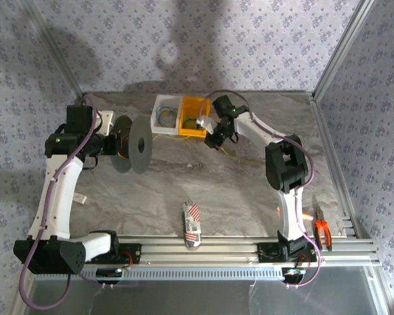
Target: Wrap the cables
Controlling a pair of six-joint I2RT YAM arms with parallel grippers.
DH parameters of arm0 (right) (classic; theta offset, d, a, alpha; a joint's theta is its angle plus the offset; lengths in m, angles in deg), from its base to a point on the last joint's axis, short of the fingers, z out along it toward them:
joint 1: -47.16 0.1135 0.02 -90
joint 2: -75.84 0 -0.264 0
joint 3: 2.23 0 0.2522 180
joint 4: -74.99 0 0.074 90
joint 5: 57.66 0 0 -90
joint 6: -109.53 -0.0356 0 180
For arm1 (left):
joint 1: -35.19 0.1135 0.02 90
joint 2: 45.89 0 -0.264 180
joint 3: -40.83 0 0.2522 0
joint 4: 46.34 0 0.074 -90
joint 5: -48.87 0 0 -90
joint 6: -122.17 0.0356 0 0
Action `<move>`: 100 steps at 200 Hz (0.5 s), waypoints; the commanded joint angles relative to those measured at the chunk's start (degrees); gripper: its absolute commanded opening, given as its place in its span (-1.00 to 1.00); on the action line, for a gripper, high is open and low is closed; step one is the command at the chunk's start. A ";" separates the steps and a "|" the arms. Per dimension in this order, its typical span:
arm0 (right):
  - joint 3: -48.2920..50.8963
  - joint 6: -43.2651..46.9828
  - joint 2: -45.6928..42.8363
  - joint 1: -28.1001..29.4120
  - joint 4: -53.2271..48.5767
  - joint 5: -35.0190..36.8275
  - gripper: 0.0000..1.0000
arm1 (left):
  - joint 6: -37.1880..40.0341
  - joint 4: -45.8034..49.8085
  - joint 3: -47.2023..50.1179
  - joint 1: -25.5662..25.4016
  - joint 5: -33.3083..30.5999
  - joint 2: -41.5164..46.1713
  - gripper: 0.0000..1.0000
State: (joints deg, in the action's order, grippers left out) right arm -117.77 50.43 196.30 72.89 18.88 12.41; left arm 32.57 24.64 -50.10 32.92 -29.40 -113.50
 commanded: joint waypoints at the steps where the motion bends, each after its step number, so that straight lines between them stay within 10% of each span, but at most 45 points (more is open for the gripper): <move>1: -7.94 -2.23 1.47 -0.78 -3.95 3.91 -1.00 | 0.39 -2.54 -0.19 0.09 4.00 2.26 -1.00; 100: -54.28 -19.11 13.70 1.23 -14.25 2.34 -1.00 | 0.57 1.75 0.01 -3.85 2.05 -0.17 -1.00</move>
State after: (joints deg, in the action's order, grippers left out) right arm -161.26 38.78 207.32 73.40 8.94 15.41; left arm 32.79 24.92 -49.38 31.63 -26.08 -112.65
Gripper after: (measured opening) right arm 0.070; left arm 0.085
